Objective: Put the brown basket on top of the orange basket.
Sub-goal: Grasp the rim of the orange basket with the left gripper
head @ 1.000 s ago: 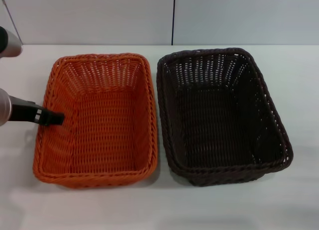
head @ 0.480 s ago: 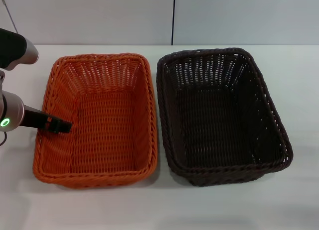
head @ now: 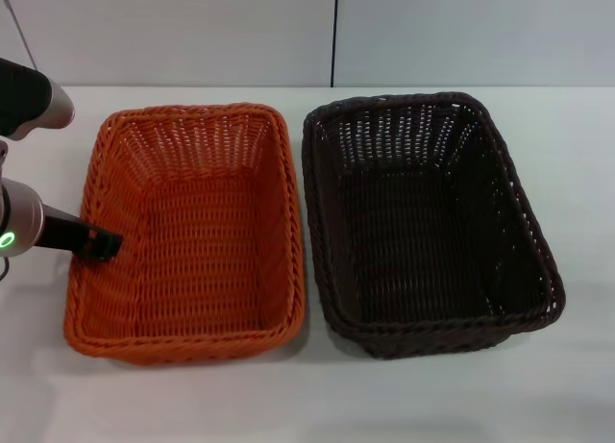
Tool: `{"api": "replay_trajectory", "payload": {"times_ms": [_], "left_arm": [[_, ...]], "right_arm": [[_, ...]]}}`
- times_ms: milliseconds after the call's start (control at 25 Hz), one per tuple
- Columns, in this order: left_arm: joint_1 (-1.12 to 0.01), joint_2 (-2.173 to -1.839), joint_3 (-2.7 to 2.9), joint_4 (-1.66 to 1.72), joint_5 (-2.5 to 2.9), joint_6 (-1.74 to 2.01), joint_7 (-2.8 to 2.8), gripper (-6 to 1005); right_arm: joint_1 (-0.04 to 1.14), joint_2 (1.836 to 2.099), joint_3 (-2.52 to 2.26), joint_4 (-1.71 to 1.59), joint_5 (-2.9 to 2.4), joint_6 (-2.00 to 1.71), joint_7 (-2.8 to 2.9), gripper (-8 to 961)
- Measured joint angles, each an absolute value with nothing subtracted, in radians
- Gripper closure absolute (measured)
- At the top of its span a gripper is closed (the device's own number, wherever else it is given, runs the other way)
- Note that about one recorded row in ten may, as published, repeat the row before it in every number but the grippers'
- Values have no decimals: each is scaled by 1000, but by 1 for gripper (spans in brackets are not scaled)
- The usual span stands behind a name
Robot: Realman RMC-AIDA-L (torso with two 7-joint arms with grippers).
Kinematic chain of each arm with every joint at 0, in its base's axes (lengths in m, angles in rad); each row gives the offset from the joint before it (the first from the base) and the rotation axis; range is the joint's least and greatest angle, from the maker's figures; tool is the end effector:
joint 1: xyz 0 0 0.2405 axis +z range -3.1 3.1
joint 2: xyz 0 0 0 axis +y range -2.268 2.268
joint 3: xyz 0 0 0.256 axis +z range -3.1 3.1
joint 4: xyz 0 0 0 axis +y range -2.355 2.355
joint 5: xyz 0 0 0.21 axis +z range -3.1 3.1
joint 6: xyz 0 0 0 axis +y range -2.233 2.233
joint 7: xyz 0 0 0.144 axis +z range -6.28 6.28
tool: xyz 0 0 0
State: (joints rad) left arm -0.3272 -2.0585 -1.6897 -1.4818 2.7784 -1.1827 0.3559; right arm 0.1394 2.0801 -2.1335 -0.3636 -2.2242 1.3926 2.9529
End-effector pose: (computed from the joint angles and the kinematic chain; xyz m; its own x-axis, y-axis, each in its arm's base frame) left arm -0.2477 0.3546 0.0363 0.6516 0.7525 0.0960 0.5600 -0.3917 -0.7300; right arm 0.3612 0.2516 0.0299 0.8118 0.1911 -0.5518 -0.5838 0.2447 -0.7741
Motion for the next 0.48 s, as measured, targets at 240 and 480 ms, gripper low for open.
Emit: {"api": "replay_trajectory", "payload": {"times_ms": [240, 480], "left_arm": [[-325, -2059, -1693, -1500, 2784, -1208, 410, 699], [-319, -2057, -1735, -1586, 2809, -1255, 530, 704]], "right_arm": [[135, 2082, -2134, -364, -2226, 1398, 2953, 236], [133, 2083, -2134, -367, -2228, 1398, 2953, 236]]}}
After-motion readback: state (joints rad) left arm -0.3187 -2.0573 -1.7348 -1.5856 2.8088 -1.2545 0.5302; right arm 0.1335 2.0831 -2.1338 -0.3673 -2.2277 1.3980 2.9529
